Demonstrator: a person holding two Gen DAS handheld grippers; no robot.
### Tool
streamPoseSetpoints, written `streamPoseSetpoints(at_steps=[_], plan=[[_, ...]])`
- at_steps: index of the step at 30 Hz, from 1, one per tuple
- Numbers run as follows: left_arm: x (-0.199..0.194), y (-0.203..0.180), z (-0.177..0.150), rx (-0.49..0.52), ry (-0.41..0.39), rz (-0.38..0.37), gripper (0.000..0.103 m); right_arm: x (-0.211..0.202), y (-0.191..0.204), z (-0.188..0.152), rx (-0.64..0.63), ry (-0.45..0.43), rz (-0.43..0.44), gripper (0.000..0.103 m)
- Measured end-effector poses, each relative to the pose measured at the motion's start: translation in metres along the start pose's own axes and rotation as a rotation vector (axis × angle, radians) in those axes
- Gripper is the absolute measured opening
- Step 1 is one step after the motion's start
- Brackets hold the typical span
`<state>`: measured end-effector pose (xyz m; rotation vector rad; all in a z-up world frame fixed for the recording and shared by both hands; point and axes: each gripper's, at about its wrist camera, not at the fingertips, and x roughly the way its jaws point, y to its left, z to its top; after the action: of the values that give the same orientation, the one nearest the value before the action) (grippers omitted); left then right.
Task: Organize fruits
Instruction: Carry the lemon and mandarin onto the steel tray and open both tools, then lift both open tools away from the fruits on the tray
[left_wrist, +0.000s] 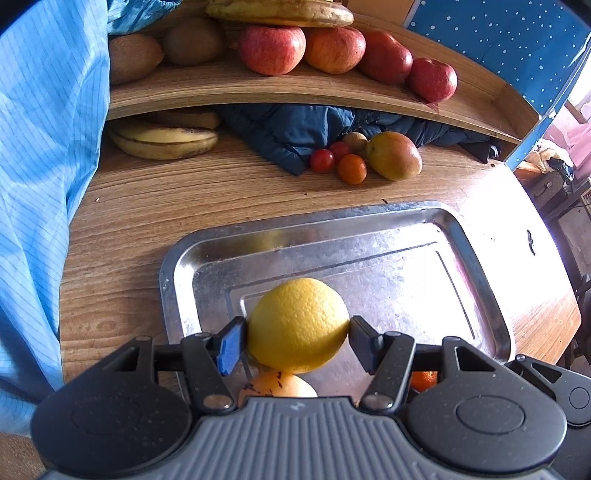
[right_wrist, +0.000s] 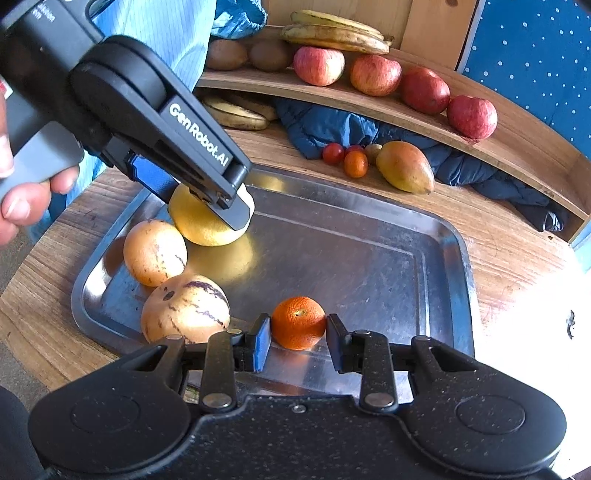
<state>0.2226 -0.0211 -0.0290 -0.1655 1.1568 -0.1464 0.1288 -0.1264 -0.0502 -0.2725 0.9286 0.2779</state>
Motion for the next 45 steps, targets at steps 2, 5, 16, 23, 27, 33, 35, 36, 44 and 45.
streamPoseSetpoints(at_steps=[2, 5, 16, 23, 27, 33, 35, 36, 44, 45], plan=[[-0.001, 0.0, -0.001, 0.001, 0.0, 0.002, 0.067, -0.001, 0.0, -0.001, 0.005, -0.001, -0.001, 0.034], [-0.005, 0.003, -0.003, -0.008, -0.003, -0.004, 0.078, -0.002, 0.0, -0.001, 0.015, 0.0, -0.002, 0.038], [-0.037, 0.019, -0.021, 0.008, -0.07, -0.037, 0.102, -0.019, -0.006, 0.001, 0.09, 0.016, 0.002, 0.087], [-0.049, 0.031, -0.037, 0.068, -0.103, -0.019, 0.102, -0.029, -0.008, -0.003, 0.094, 0.032, -0.02, 0.099], [-0.056, 0.036, -0.047, 0.112, -0.088, -0.019, 0.102, -0.036, -0.009, -0.006, 0.112, 0.043, 0.023, 0.102], [-0.06, 0.036, -0.063, 0.204, -0.032, -0.033, 0.102, -0.037, 0.002, -0.01, 0.086, 0.097, 0.085, 0.102], [-0.06, 0.035, -0.068, 0.243, -0.007, -0.037, 0.102, -0.037, 0.004, -0.011, 0.067, 0.108, 0.081, 0.102], [-0.059, 0.033, -0.071, 0.26, 0.004, -0.037, 0.102, -0.038, 0.004, -0.01, 0.06, 0.113, 0.073, 0.102], [-0.056, 0.024, -0.075, 0.287, 0.003, -0.018, 0.103, -0.036, -0.014, -0.008, 0.091, 0.115, 0.027, 0.102], [-0.056, 0.024, -0.074, 0.28, 0.001, -0.013, 0.103, -0.035, -0.016, -0.008, 0.092, 0.115, 0.023, 0.102]])
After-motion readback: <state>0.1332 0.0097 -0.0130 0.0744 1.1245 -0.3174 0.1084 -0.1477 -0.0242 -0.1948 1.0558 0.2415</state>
